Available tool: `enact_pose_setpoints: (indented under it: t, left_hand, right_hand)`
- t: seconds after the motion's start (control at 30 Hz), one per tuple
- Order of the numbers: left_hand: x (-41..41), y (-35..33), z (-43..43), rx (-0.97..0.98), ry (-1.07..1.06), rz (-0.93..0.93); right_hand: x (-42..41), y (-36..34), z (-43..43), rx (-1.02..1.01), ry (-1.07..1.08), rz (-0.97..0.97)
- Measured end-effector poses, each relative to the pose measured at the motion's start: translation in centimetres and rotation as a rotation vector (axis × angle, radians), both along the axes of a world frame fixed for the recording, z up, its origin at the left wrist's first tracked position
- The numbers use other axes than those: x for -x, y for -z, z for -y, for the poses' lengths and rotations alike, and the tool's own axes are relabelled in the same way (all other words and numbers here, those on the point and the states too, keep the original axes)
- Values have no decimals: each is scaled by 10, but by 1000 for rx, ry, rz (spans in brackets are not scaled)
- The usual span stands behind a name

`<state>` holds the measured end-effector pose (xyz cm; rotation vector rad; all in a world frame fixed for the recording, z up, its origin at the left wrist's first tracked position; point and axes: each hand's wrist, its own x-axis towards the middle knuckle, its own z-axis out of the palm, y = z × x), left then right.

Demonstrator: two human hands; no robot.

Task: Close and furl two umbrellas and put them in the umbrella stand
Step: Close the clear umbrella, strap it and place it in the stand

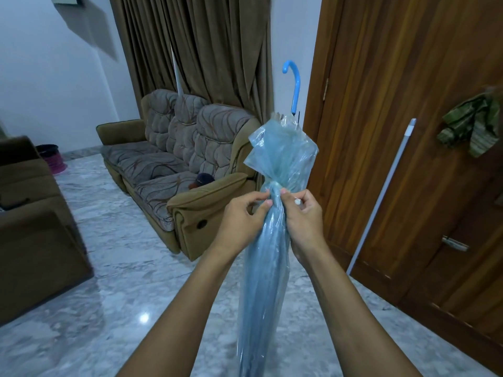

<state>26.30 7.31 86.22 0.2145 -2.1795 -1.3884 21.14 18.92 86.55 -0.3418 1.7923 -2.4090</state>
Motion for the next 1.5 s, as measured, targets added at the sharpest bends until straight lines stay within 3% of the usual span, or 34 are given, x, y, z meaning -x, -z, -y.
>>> enact_pose_setpoints:
  t: [0.1, 0.3, 0.47, 0.7, 0.8, 1.0, 1.2, 1.4, 1.5]
  left_hand:
    - [1, -10, 6, 52, 30, 72]
    - [12, -46, 13, 103, -236, -139]
    - [17, -49, 14, 94, -250, -147]
    - [-8, -30, -2, -9, 10, 186]
    - [-17, -14, -21, 139, 220, 214]
    - [-16, -2, -18, 310, 198, 338]
    - [-20, 1, -17, 134, 25, 89]
    - [-27, -9, -2, -287, 212, 2]
    - [-31, -11, 0, -406, 295, -38]
  right_hand:
    - [-2, 4, -4, -46, 21, -37]
    - [-9, 8, 2, -55, -33, -102]
    - [-14, 6, 3, -77, -59, -115]
    - [2, 4, -3, -106, 118, -74]
    - [4, 1, 0, -120, 145, -55]
    - [4, -1, 0, -149, 25, -30]
    - [4, -10, -5, -213, -145, -174]
    - [8, -23, -13, 56, -186, -68]
    - [5, -28, -9, 100, -169, -30]
